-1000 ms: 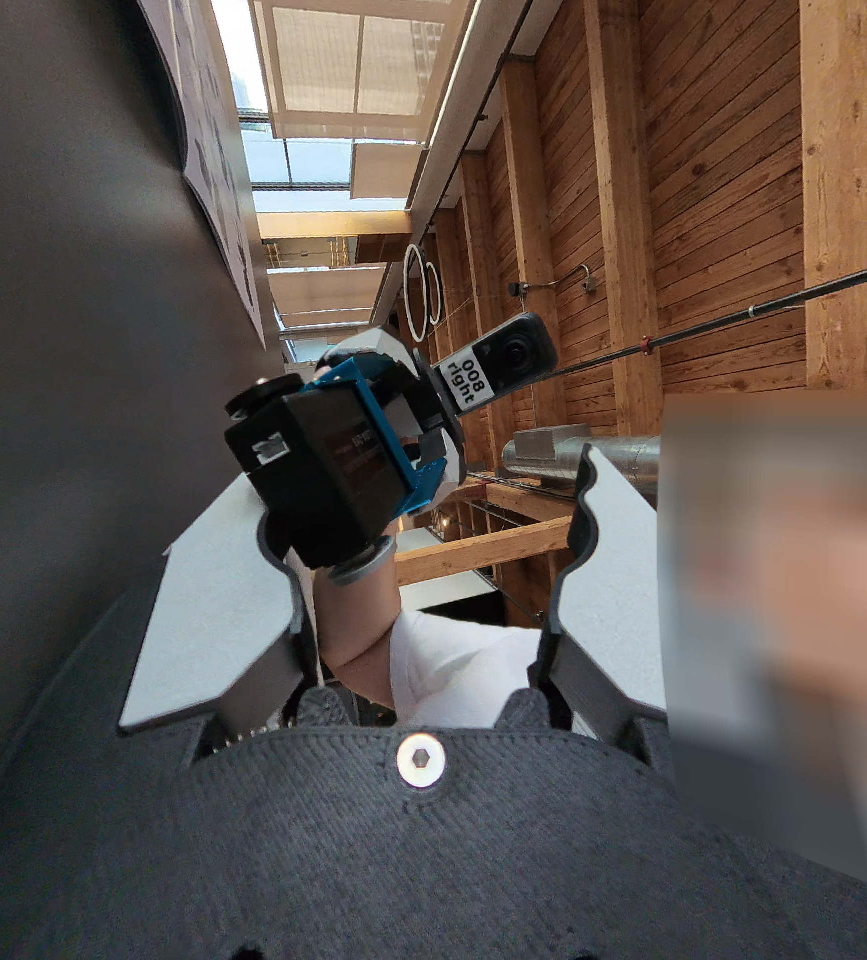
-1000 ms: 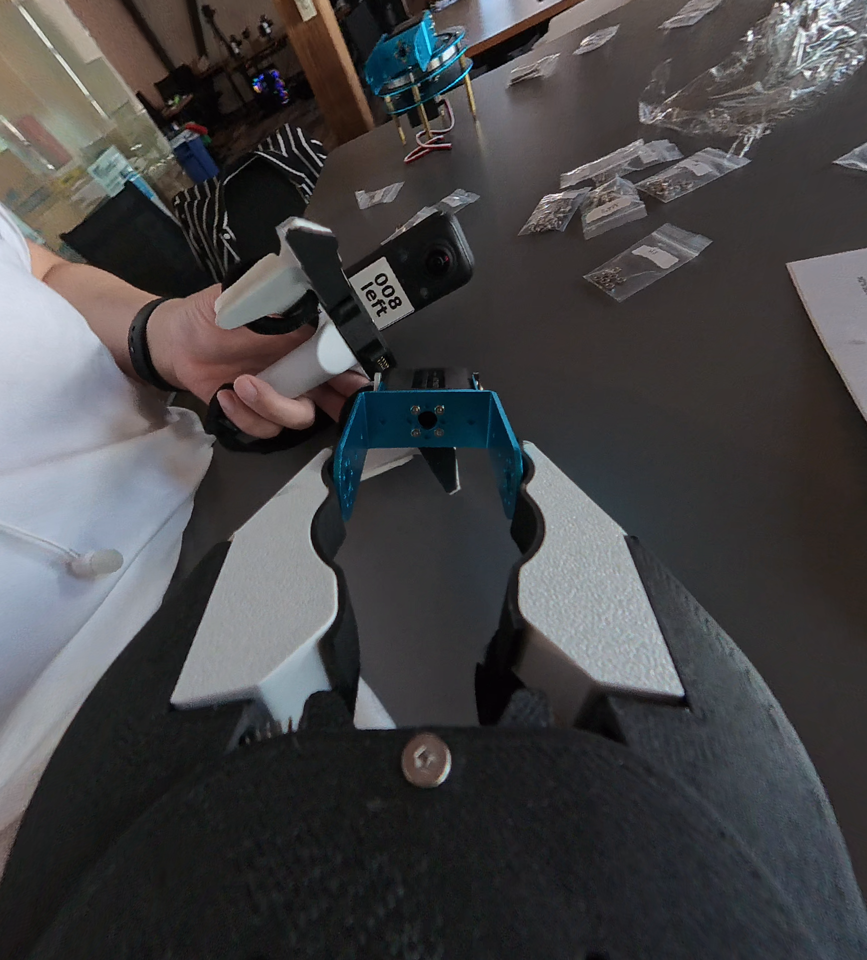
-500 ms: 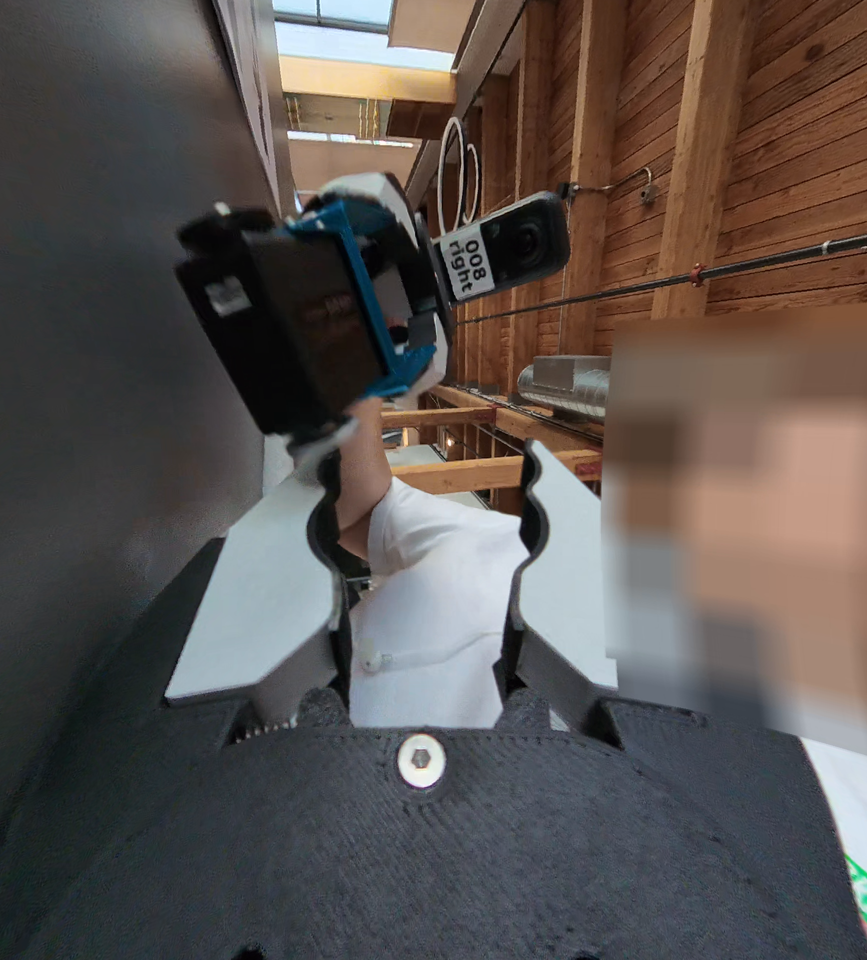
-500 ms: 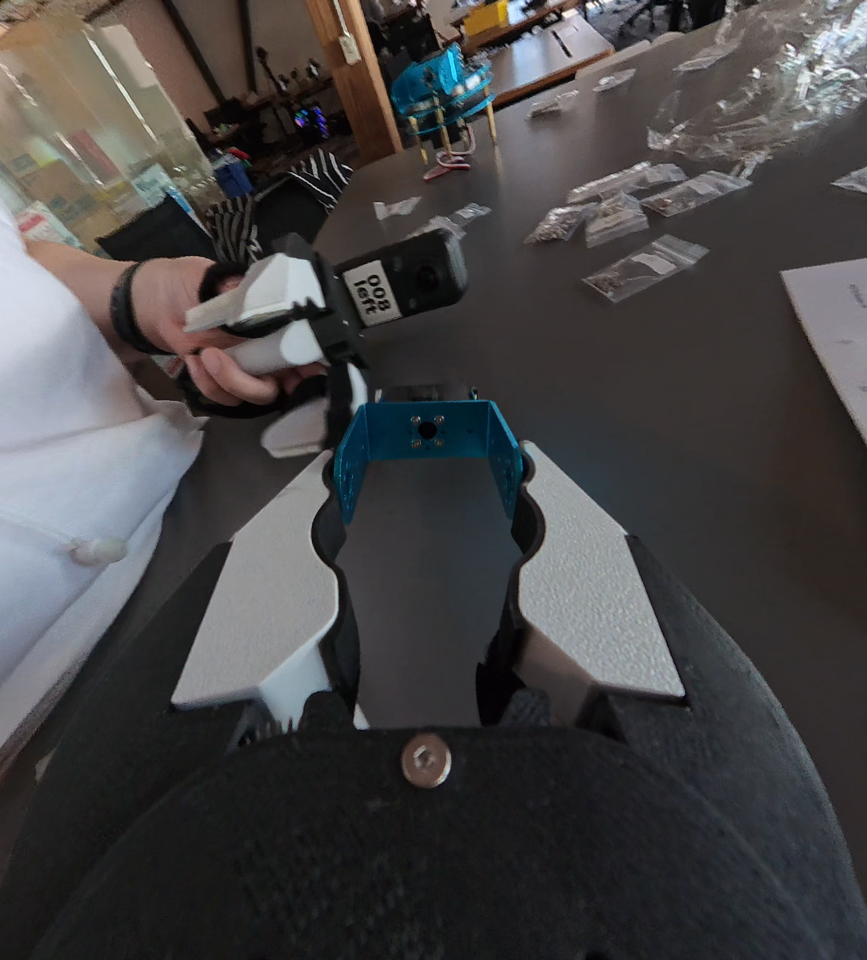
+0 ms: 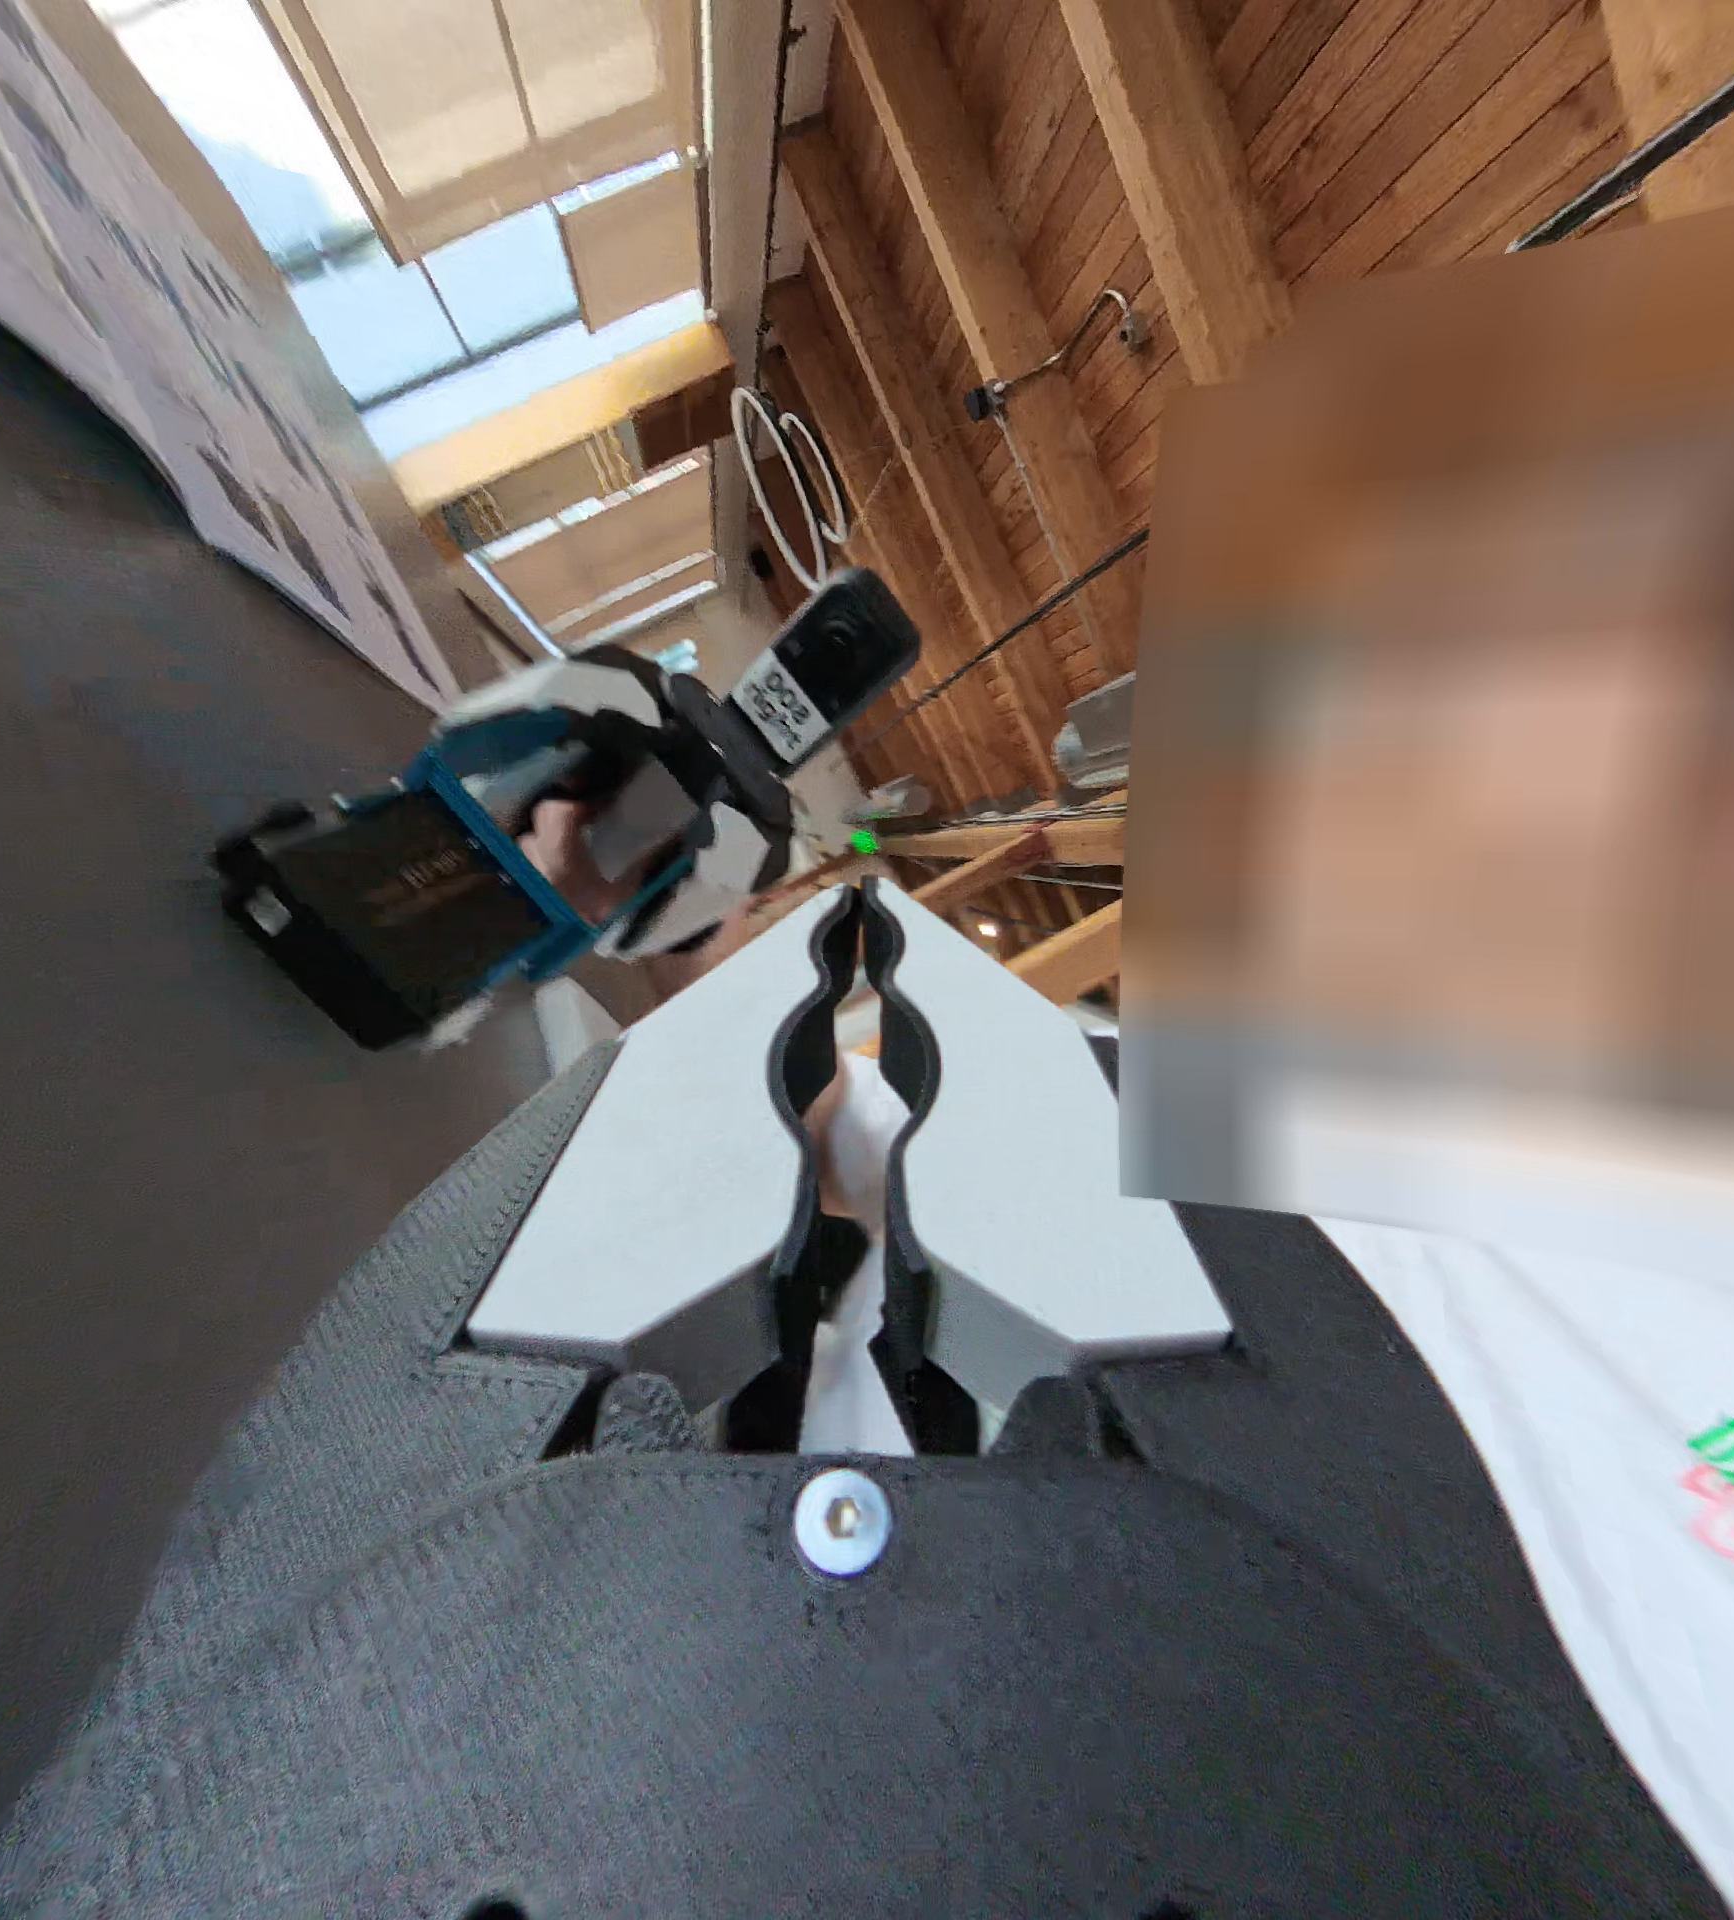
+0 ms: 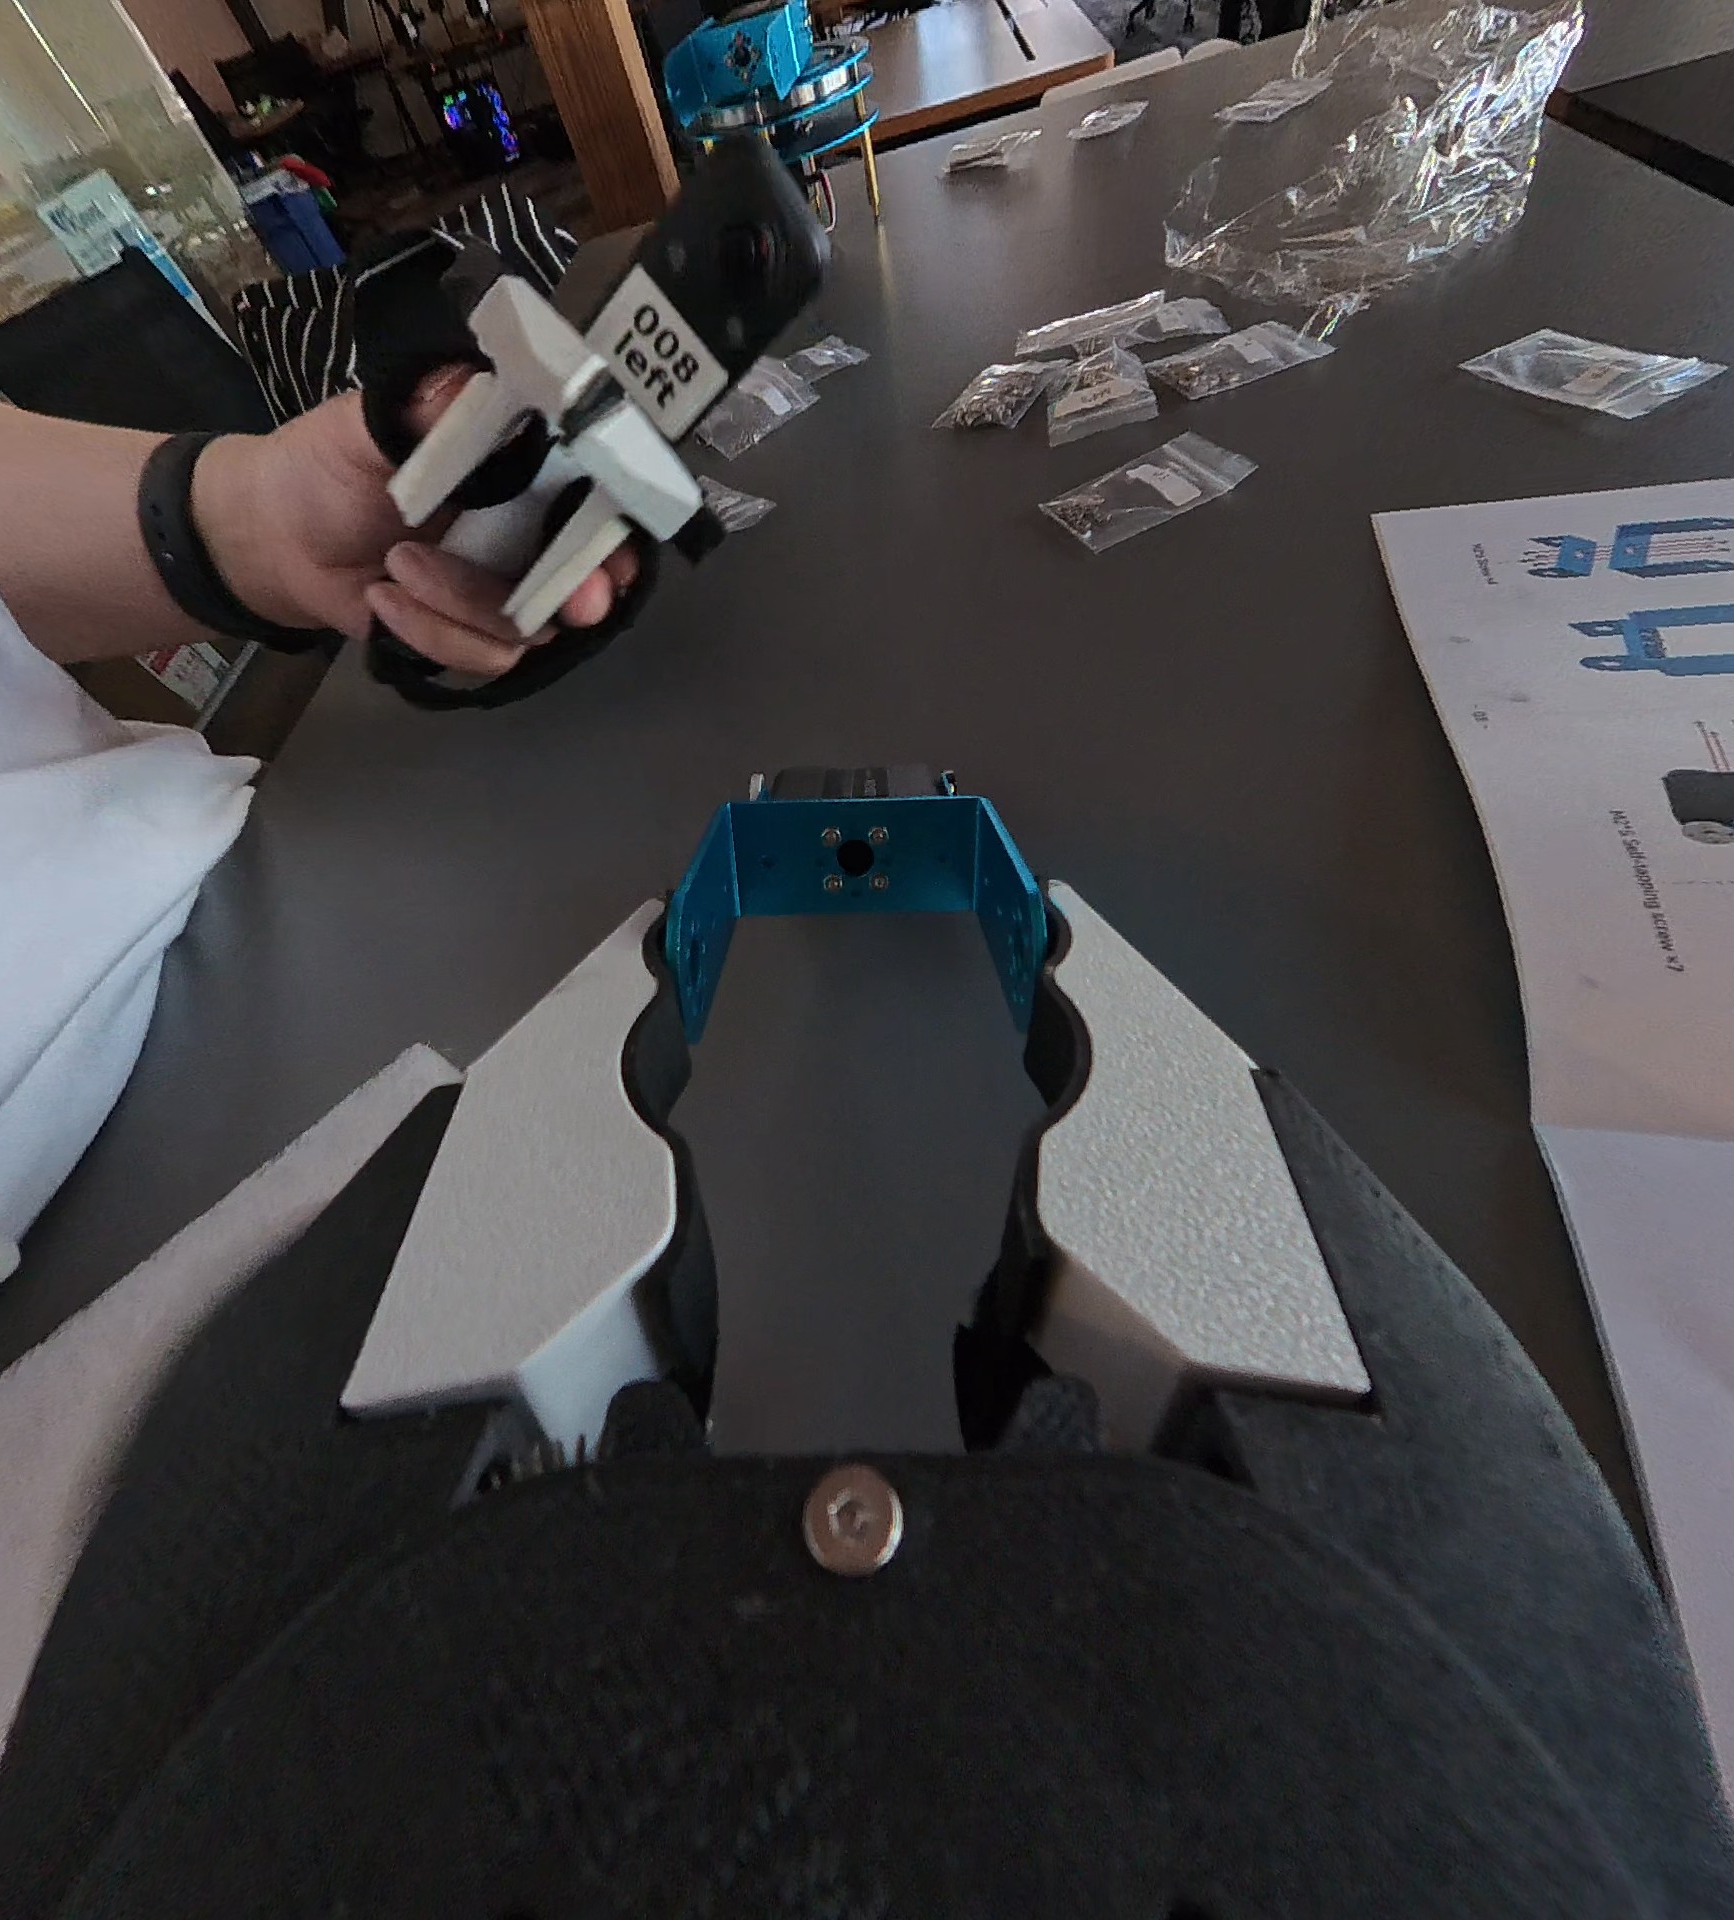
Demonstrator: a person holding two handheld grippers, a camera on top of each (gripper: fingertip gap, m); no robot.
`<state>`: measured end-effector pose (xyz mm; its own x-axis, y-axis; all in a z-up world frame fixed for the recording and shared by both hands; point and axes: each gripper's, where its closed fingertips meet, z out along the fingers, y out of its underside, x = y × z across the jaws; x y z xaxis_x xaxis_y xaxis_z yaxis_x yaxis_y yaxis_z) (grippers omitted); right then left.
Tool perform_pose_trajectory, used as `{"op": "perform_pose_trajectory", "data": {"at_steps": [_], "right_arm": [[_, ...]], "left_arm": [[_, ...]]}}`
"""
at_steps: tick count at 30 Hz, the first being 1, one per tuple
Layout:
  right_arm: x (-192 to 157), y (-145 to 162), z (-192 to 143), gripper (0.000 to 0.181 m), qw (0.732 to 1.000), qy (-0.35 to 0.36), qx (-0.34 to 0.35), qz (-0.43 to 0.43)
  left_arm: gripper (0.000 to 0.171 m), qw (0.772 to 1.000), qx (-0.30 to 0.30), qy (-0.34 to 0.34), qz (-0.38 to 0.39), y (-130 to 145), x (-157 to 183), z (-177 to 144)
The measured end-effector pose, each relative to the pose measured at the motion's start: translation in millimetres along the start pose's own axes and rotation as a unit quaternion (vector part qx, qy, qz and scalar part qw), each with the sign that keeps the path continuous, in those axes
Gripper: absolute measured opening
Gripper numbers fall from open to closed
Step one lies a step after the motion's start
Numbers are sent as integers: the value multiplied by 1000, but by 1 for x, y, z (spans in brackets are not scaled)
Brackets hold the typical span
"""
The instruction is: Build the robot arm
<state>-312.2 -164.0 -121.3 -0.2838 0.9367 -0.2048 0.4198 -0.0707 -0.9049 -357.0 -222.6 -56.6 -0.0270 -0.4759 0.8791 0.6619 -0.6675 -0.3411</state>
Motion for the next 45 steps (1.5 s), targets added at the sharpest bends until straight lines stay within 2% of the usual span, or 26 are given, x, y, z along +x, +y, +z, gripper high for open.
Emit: {"op": "perform_pose_trajectory", "data": {"at_steps": [1, 5, 8, 10, 16, 18, 26, 45], "right_arm": [[0, 1, 0, 65, 1000, 0, -2, -5], [-1, 5, -1, 65, 999, 5, -19, -43], [1, 7, 1, 65, 998, 20, -27, -53], [1, 8, 1, 66, 997, 25, -30, -59], [2, 17, 2, 66, 992, 41, -61, -105], [3, 22, 3, 66, 989, 45, -79, -119], [5, 31, 7, 65, 987, 37, -109, -108], [5, 41, 10, 66, 982, 39, -144, -114]], "left_arm": [[0, 999, 5, -17, 39, -4, -5, 2], [0, 989, -7, -45, 143, -11, -15, 13], [0, 974, 13, -76, 213, -27, -22, 18], [8, 958, 26, -118, 259, -40, -30, 20], [24, 917, 33, -173, 358, -59, -39, 32], [28, 912, 38, -180, 366, -62, -40, 32], [33, 924, 43, -163, 344, -62, -39, 32], [32, 924, 42, -163, 343, -62, -40, 33]]}}
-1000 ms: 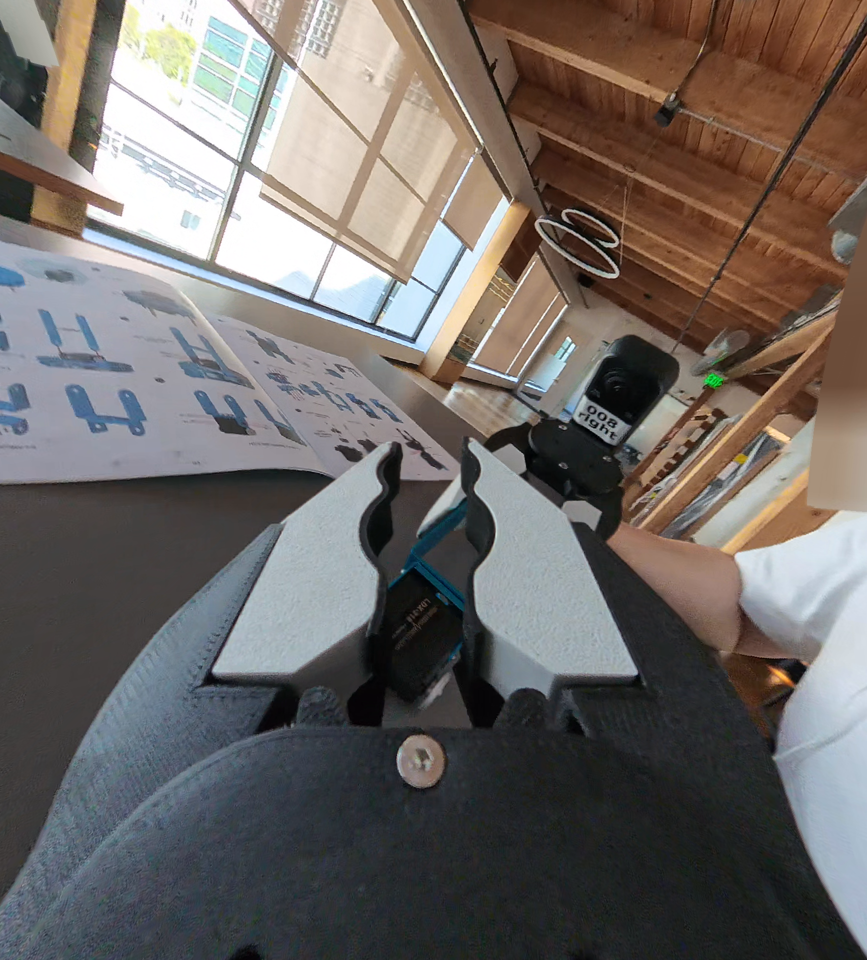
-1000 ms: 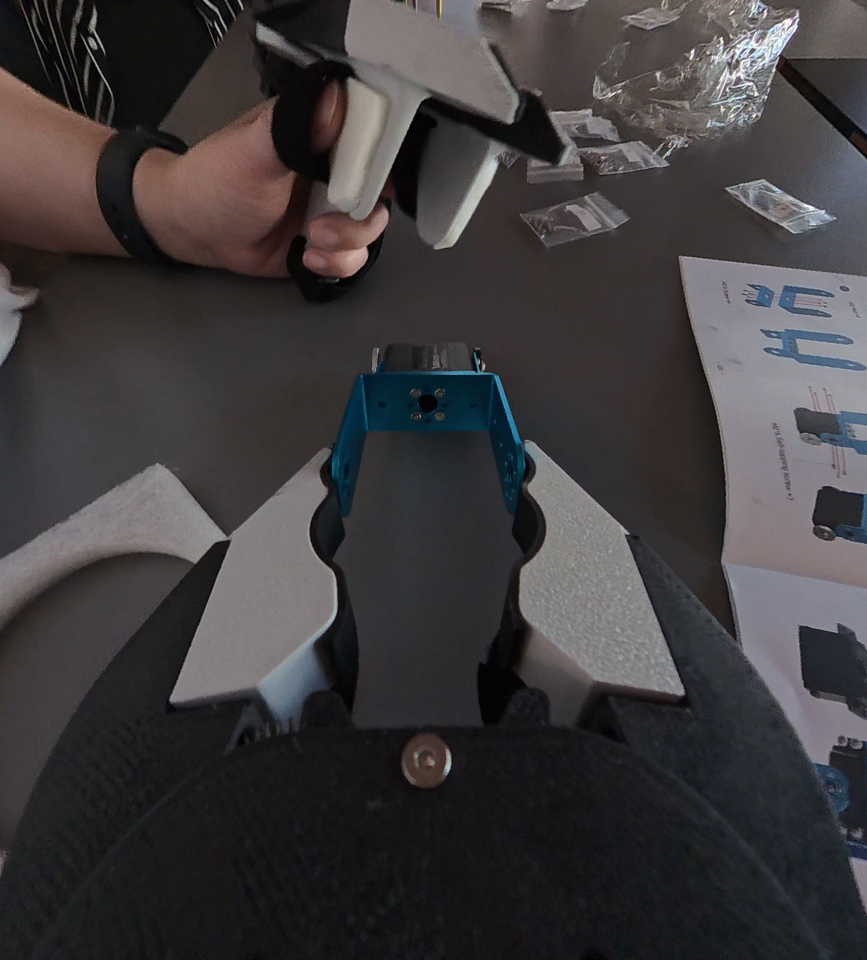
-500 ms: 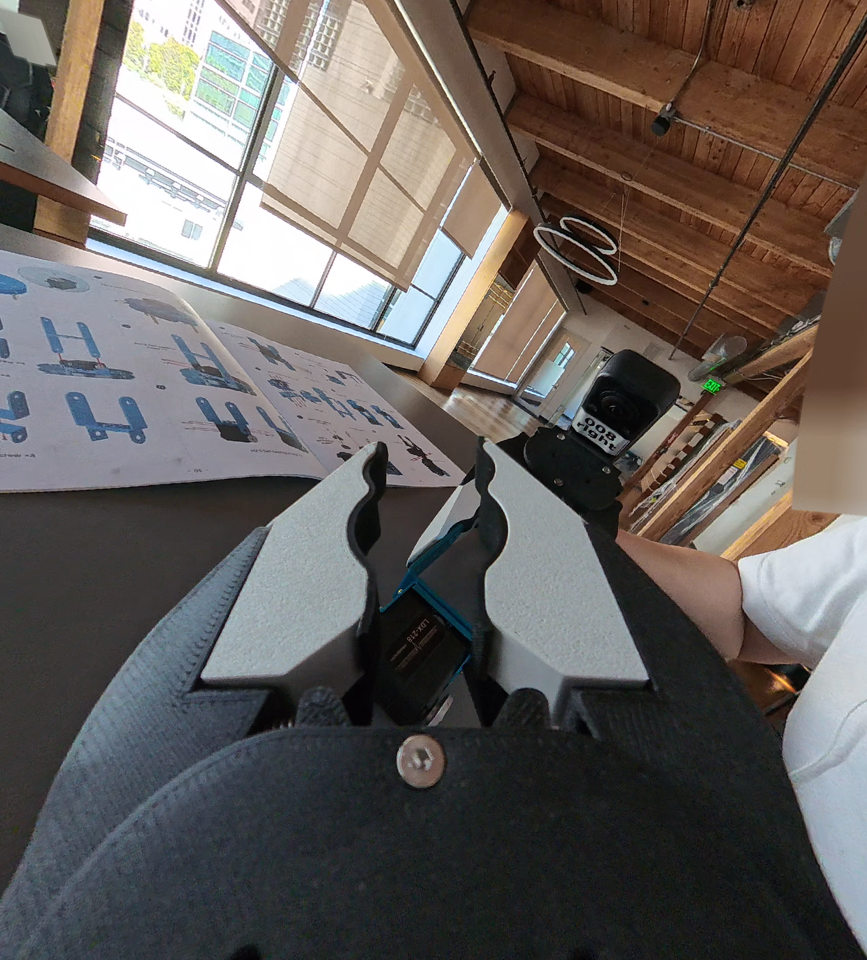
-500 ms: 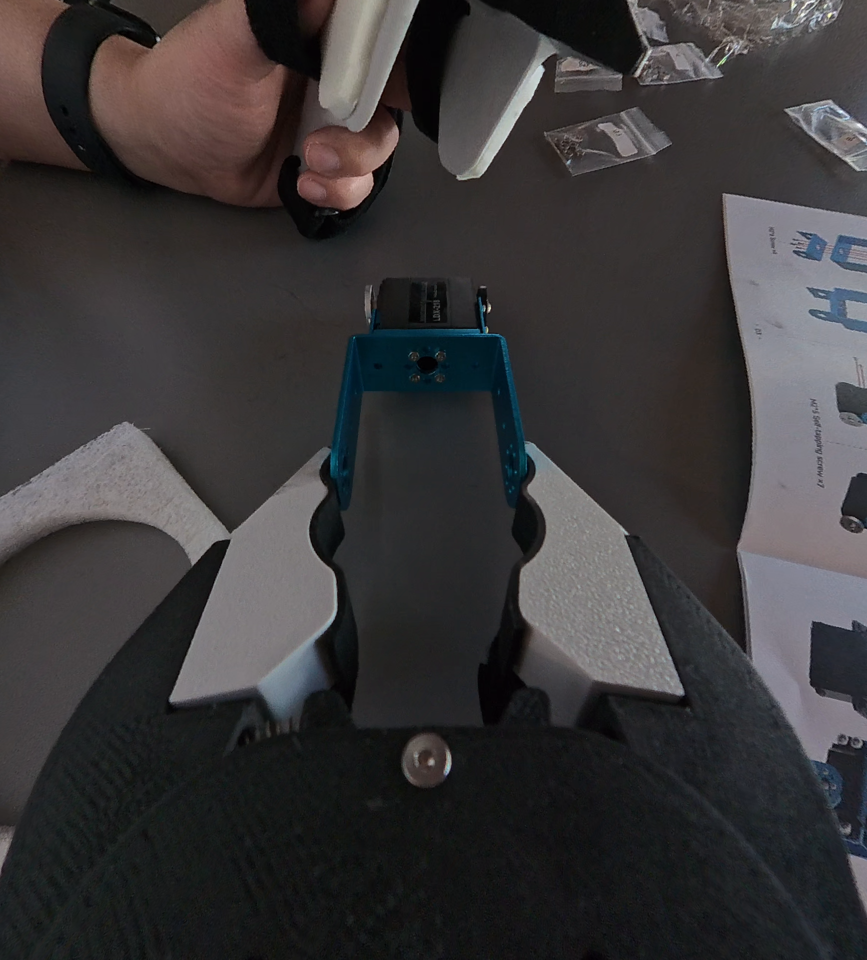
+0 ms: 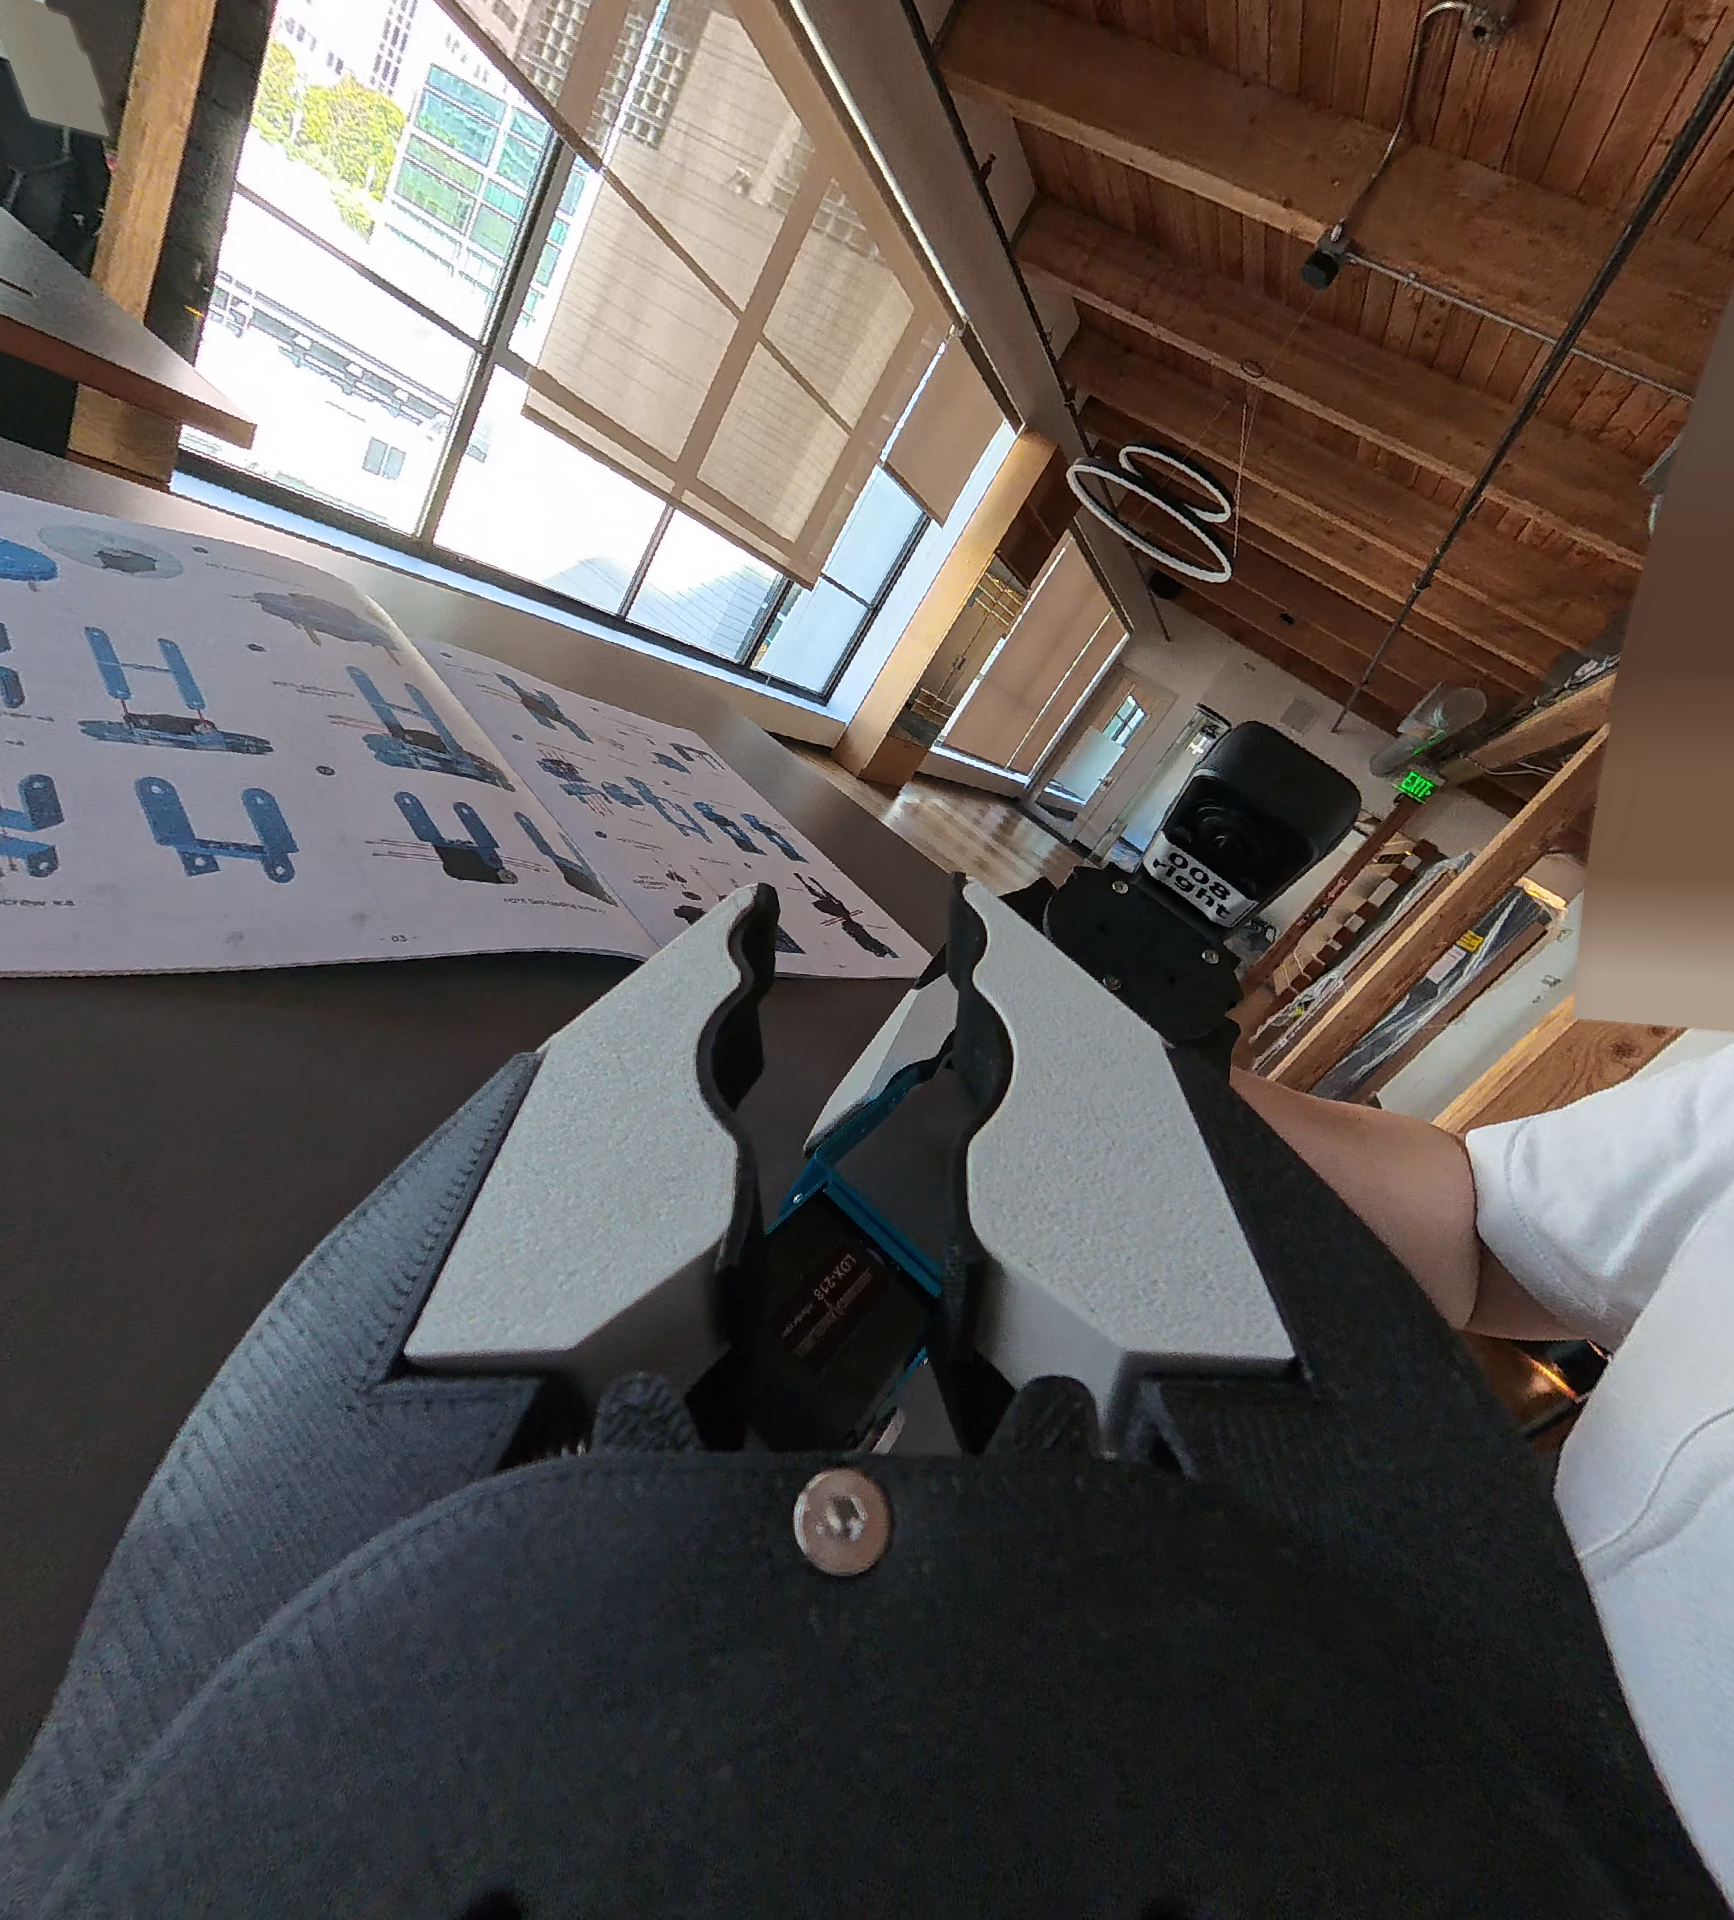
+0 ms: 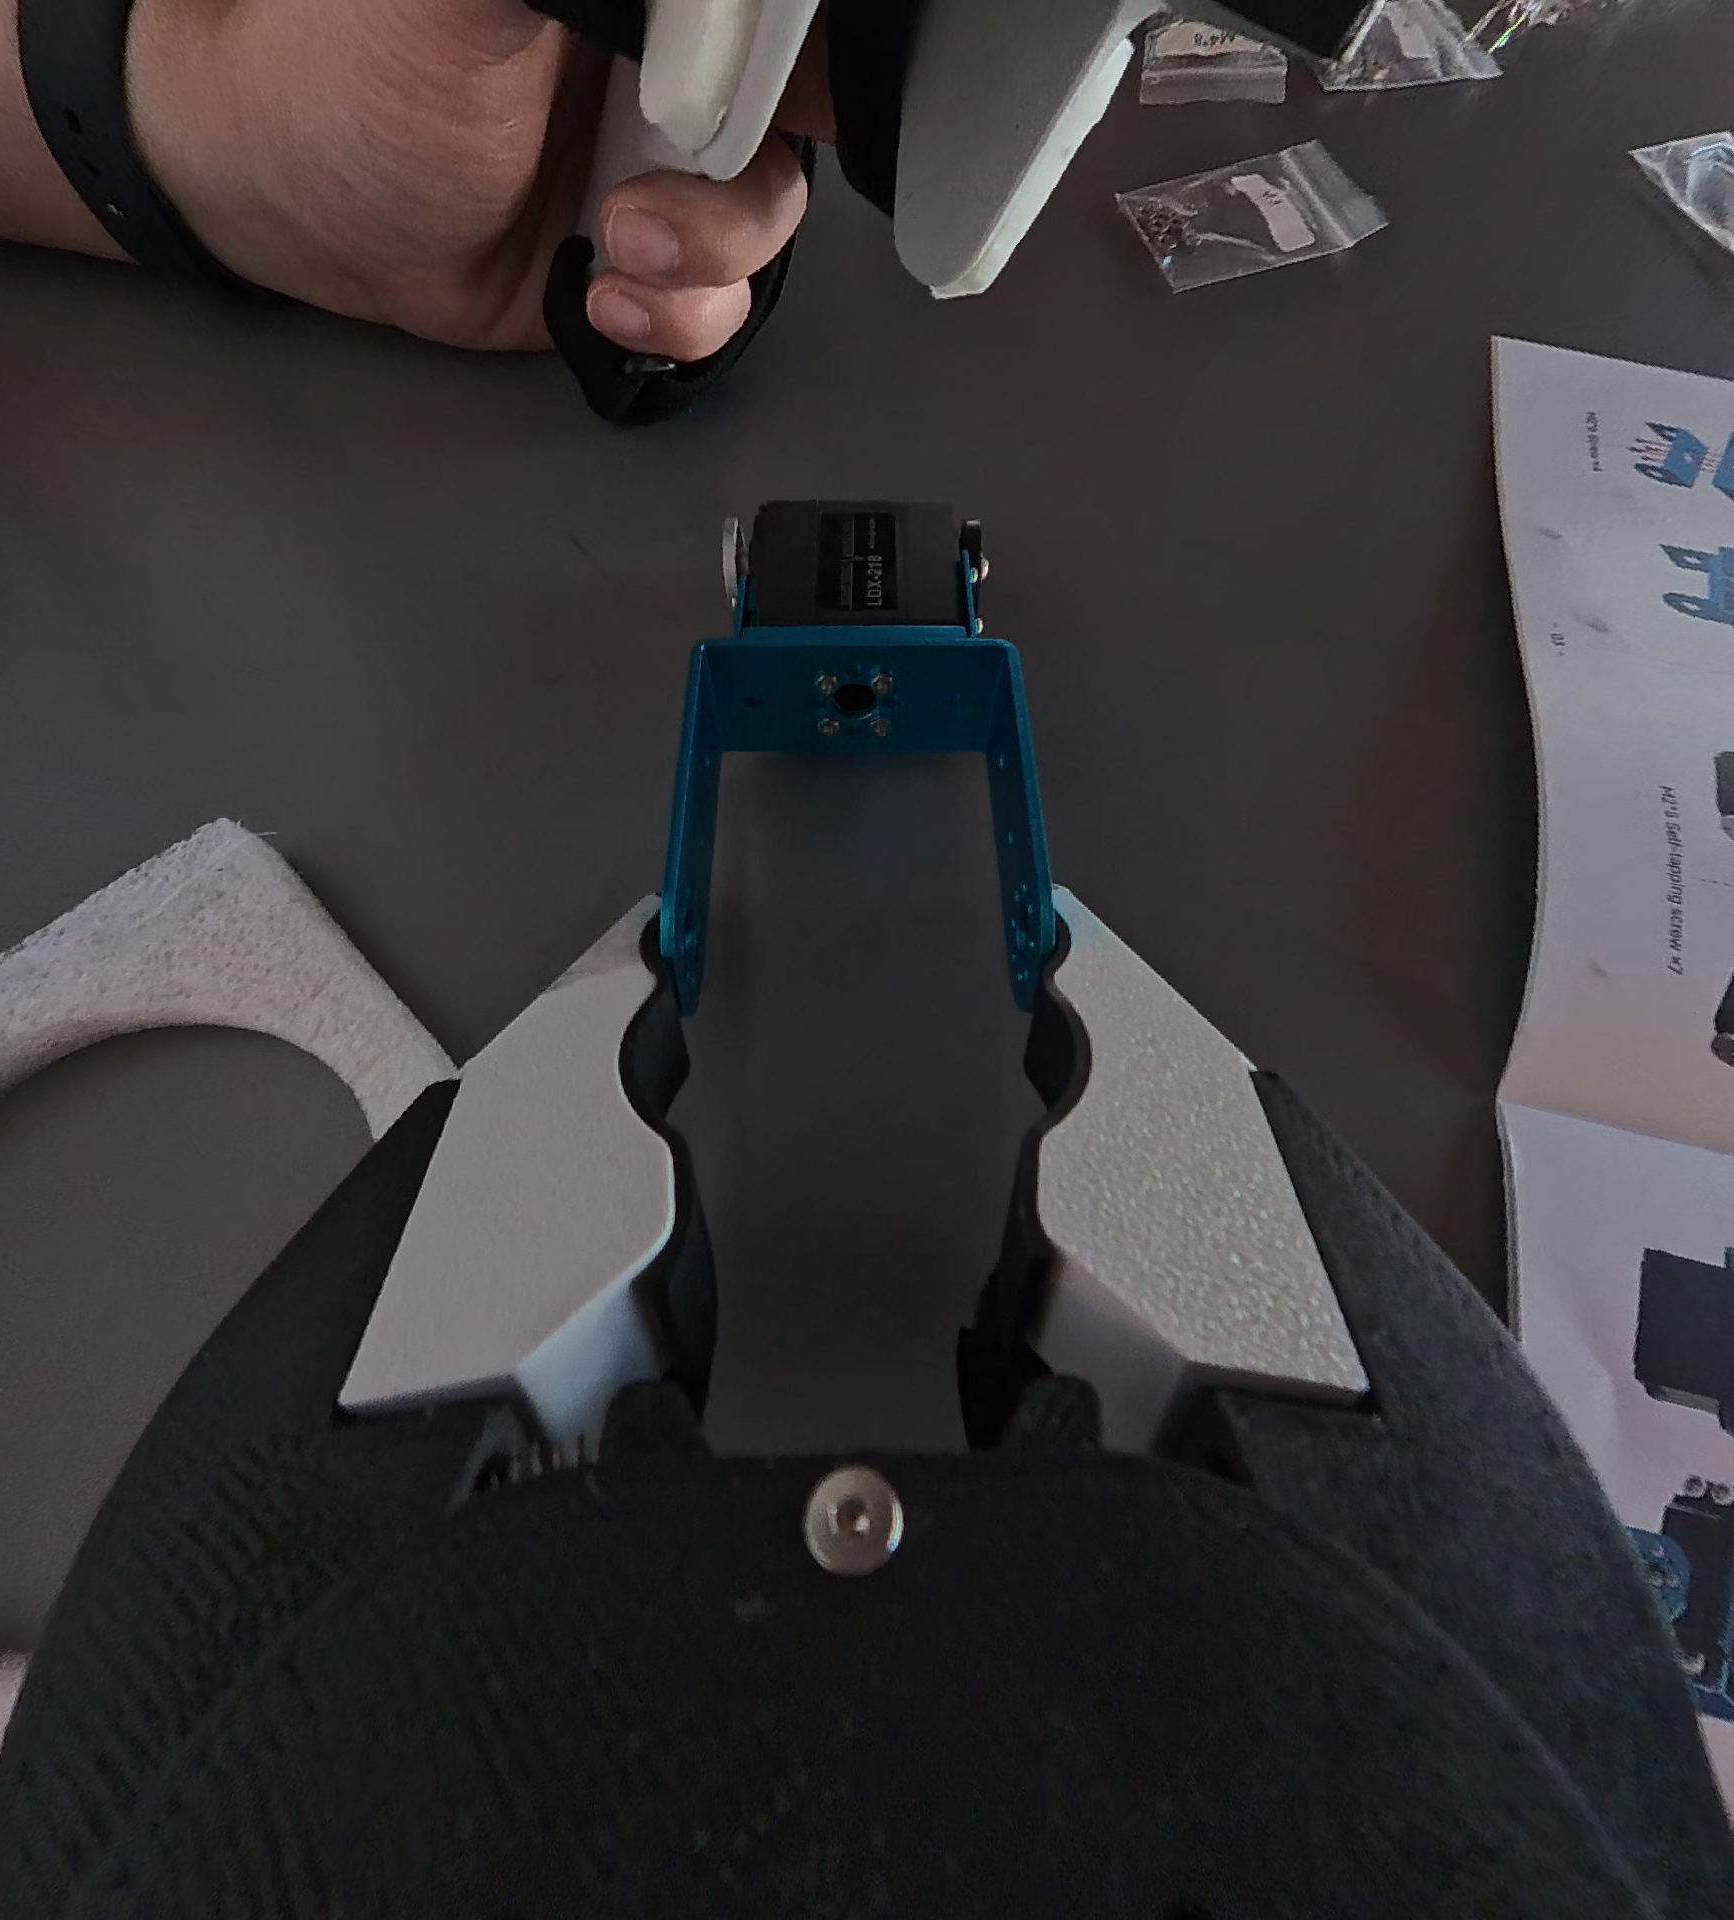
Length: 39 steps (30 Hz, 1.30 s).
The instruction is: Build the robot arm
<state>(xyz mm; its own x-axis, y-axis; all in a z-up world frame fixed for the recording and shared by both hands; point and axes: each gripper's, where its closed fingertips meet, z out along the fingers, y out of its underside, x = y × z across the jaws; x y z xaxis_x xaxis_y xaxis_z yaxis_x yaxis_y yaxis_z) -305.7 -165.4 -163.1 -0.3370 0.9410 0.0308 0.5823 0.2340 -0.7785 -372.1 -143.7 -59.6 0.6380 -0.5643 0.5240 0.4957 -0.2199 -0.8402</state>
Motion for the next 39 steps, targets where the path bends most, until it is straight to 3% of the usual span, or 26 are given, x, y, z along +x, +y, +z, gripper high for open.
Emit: {"op": "perform_pose_trajectory", "data": {"at_steps": [29, 32, 35, 39], "right_arm": [[-3, -1, -3, 66, 999, -38, 8, 33], [-4, -11, -11, 66, 996, -54, 51, 41], [3, -28, -31, 61, 986, -66, 138, 70], [36, -48, -68, 57, 948, -34, 286, 137]], "left_arm": [[31, 1000, 3, 0, -4, -1, 0, 0], [31, 1000, 4, 1, -4, 0, 0, 0], [31, 1000, 5, 1, -6, -1, 0, 0], [31, 1000, 7, 2, -11, -1, -1, -1]]}}
